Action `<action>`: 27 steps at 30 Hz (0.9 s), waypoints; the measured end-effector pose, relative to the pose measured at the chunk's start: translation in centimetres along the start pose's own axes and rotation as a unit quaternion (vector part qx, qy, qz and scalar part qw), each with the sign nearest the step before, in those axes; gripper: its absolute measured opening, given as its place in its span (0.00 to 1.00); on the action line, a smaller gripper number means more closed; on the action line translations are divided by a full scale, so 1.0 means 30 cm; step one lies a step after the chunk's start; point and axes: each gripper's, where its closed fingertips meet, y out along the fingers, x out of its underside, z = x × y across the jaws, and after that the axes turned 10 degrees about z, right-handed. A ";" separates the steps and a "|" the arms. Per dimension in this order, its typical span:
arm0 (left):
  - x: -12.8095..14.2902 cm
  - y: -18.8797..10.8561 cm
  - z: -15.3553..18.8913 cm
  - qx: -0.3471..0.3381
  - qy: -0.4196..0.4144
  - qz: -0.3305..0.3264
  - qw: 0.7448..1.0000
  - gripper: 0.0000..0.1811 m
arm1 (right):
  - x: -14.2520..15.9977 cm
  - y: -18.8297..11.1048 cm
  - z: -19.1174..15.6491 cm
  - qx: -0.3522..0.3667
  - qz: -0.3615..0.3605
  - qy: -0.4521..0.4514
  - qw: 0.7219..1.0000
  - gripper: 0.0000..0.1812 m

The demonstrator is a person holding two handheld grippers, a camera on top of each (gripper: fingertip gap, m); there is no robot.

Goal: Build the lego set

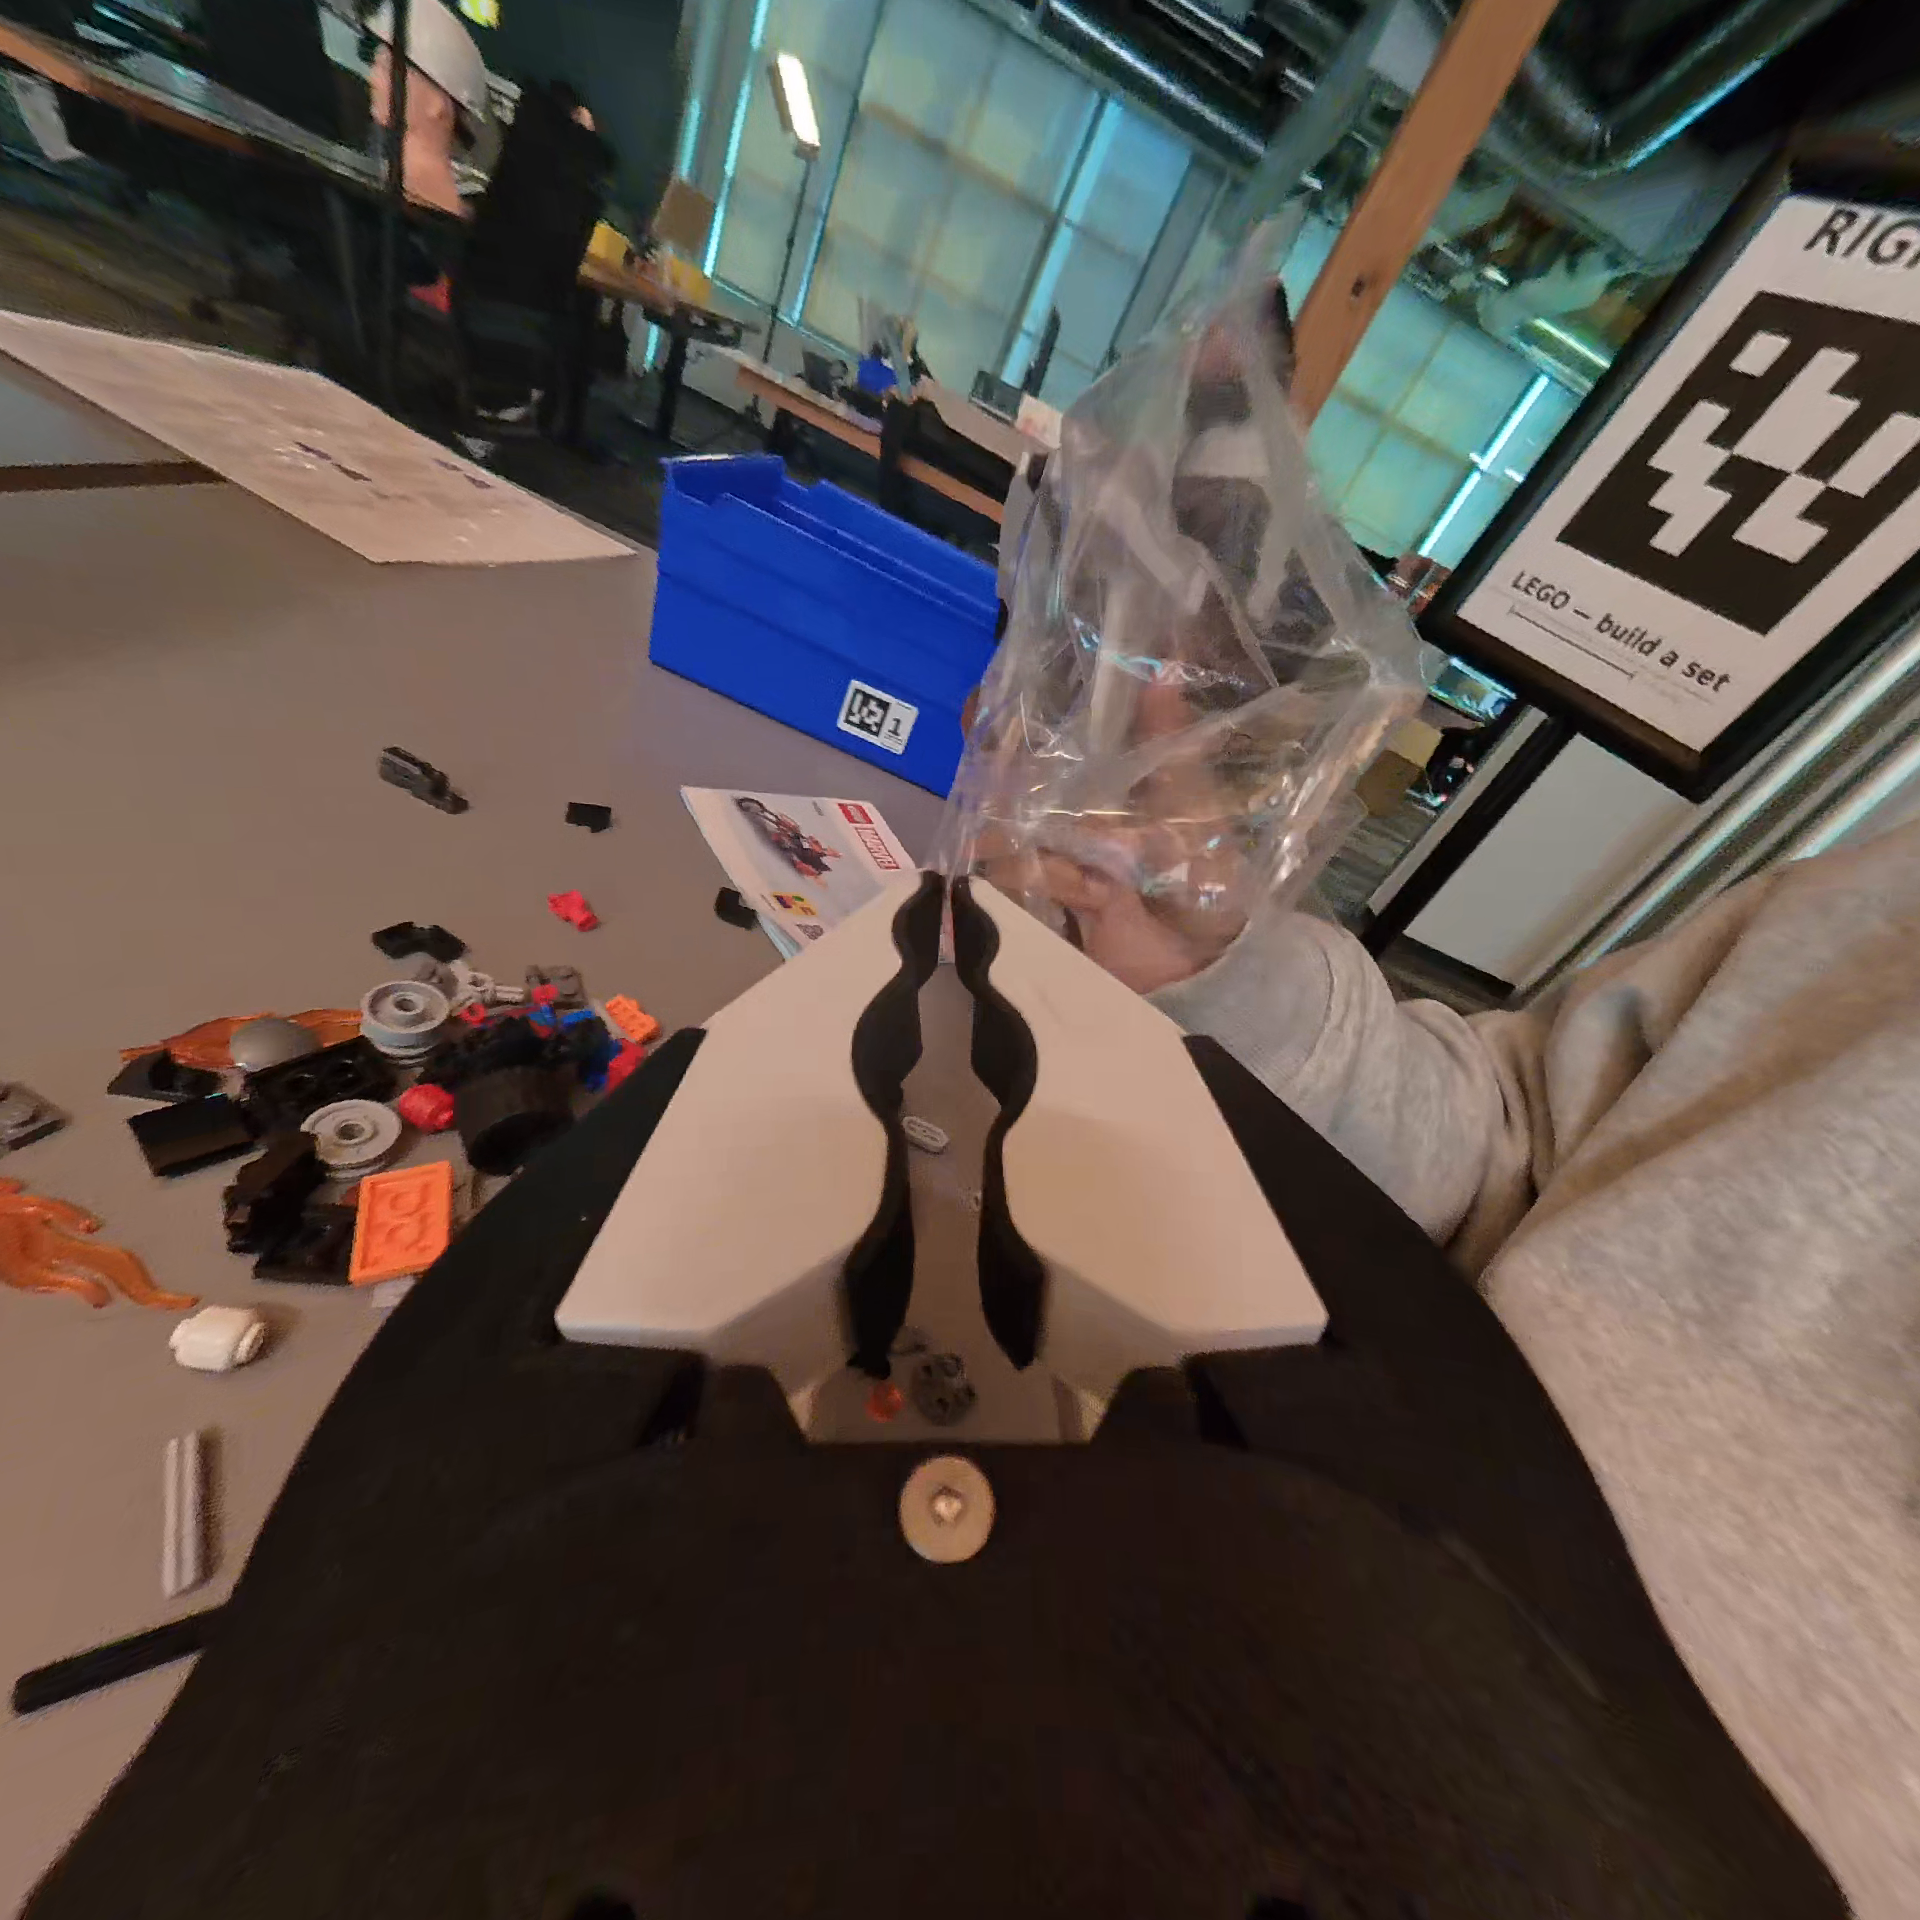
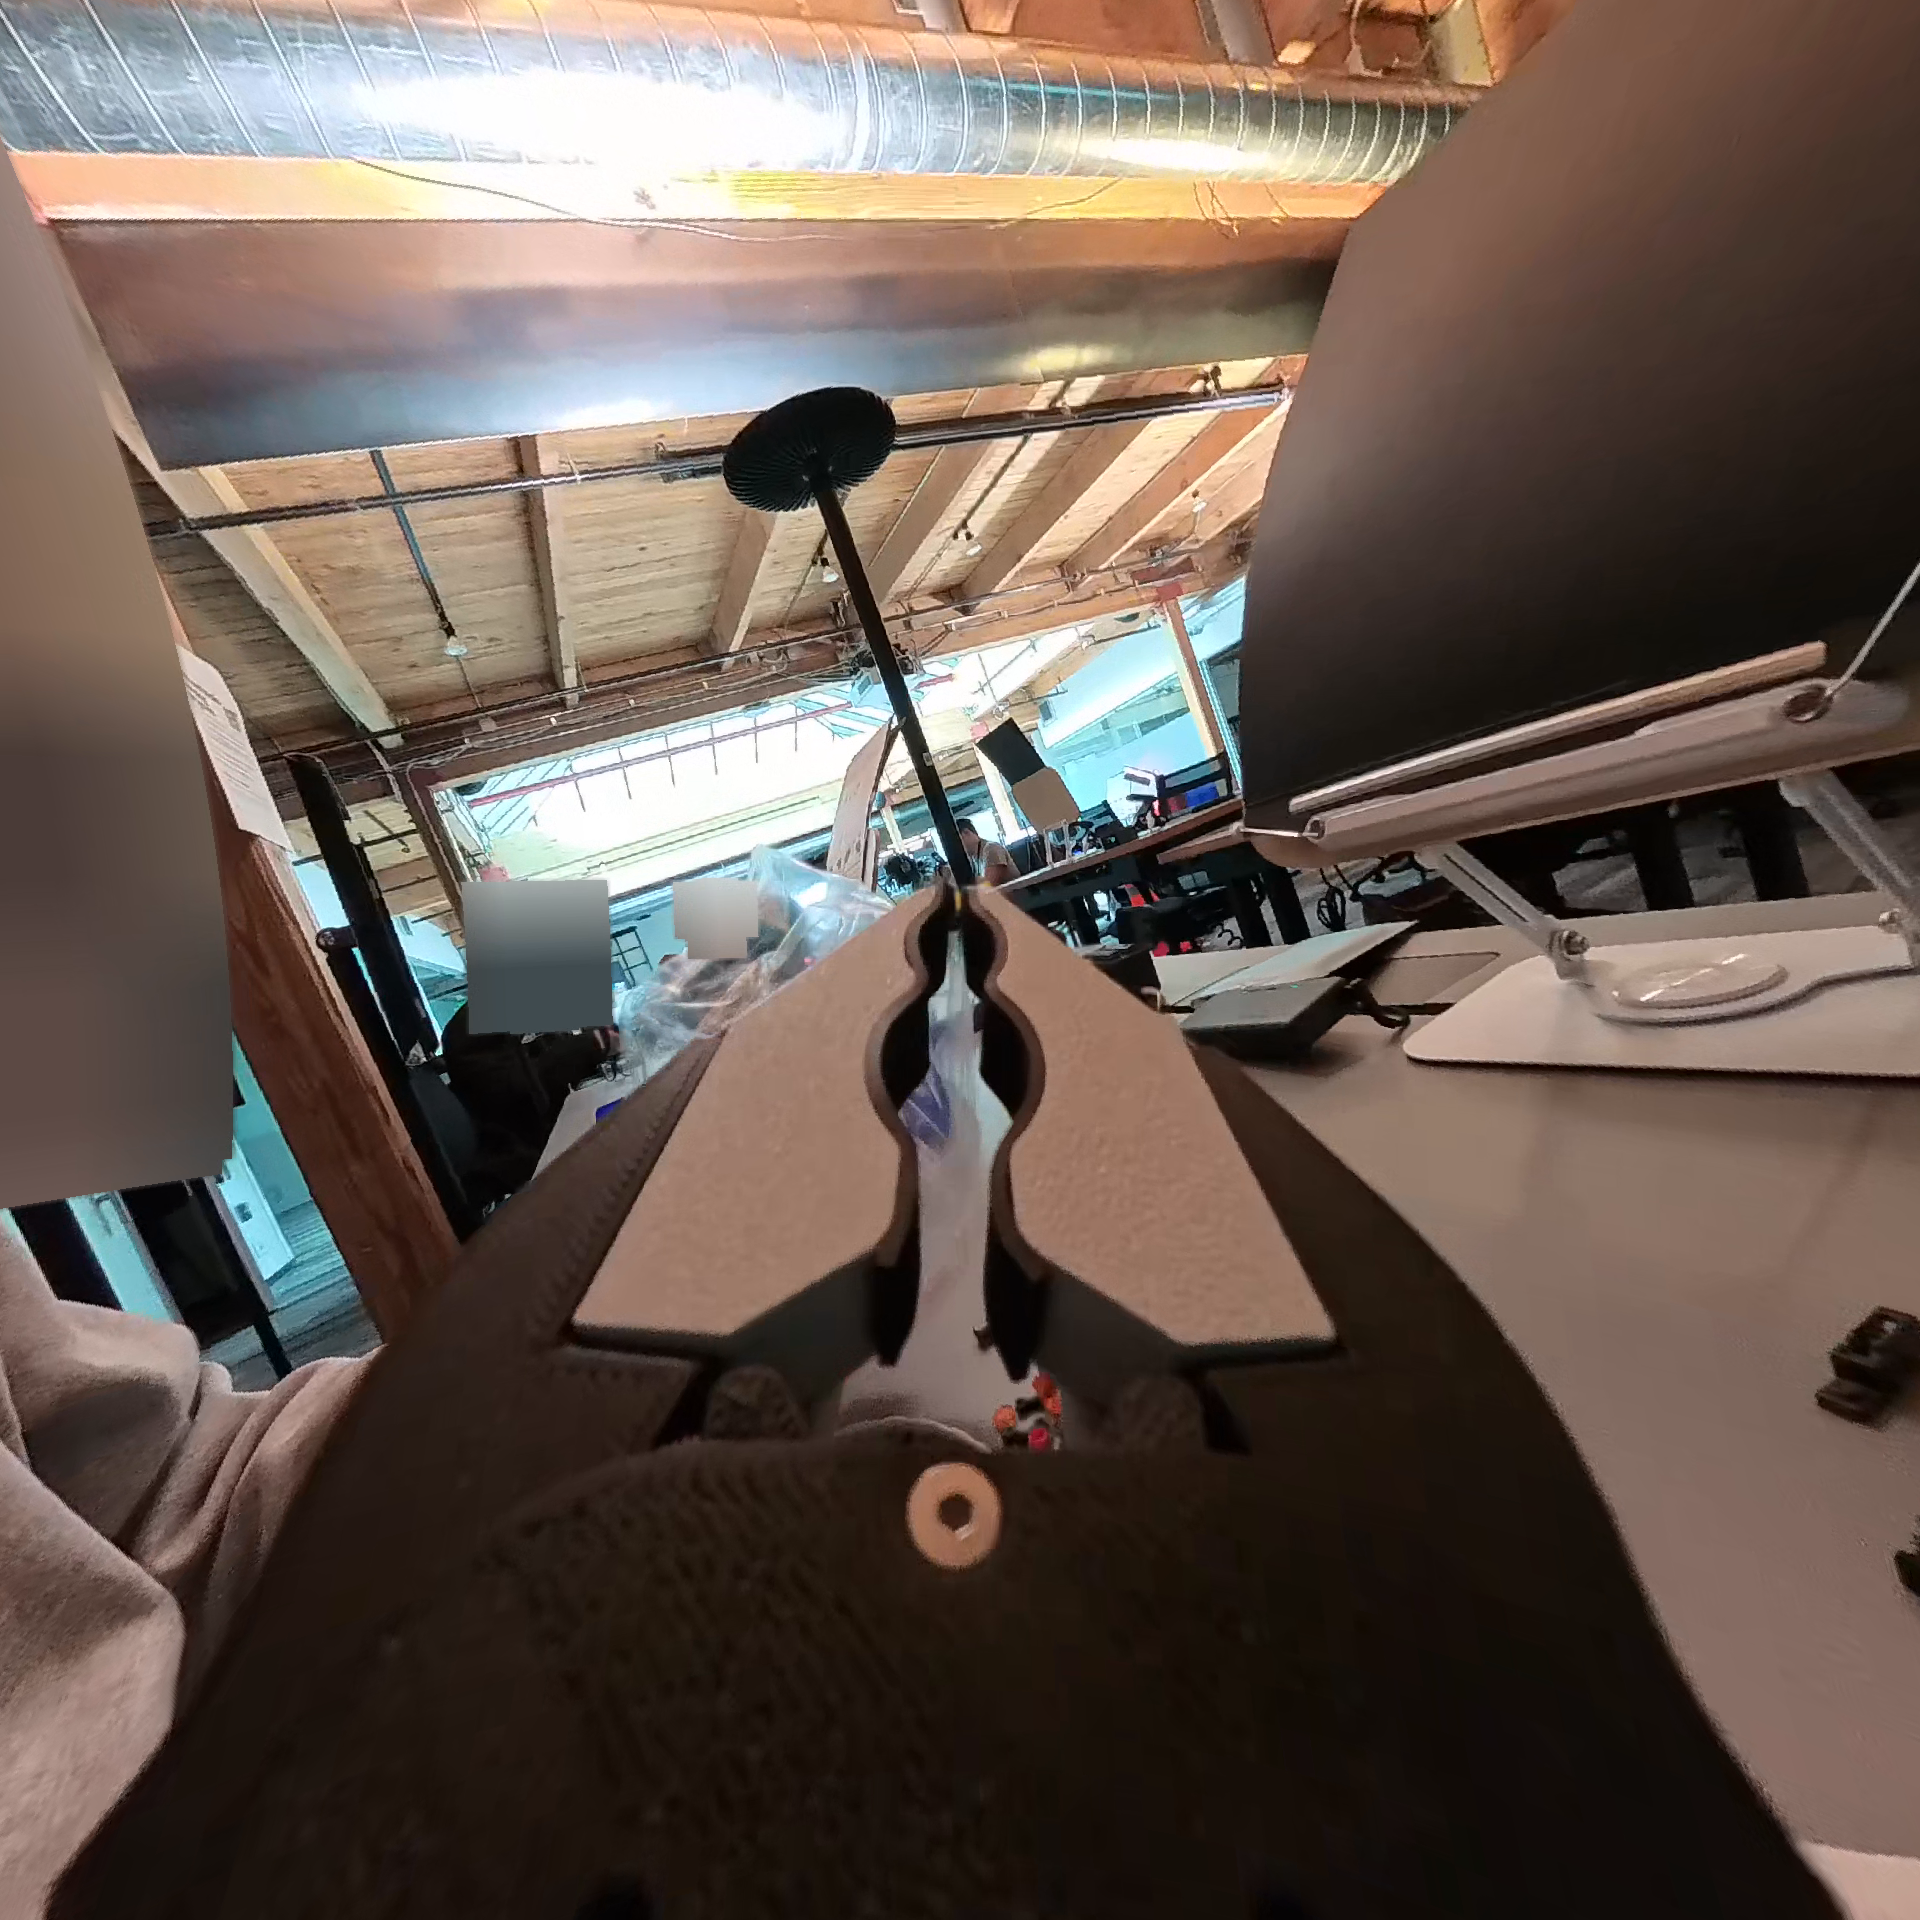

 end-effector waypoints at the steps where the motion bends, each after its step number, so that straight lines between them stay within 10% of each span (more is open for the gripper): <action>1: -0.004 -0.004 -0.008 -0.006 0.002 0.002 1.000 0.00 | 0.009 0.001 0.007 0.004 -0.006 0.005 1.000 0.00; 15: -0.126 -0.091 -0.138 -0.114 -0.021 0.109 0.987 0.00 | 0.131 0.001 0.113 0.074 -0.066 0.146 0.984 0.41; 27: -0.183 -0.145 -0.169 -0.085 -0.140 0.196 0.967 0.00 | 0.106 0.028 0.030 0.023 -0.054 0.093 0.994 0.47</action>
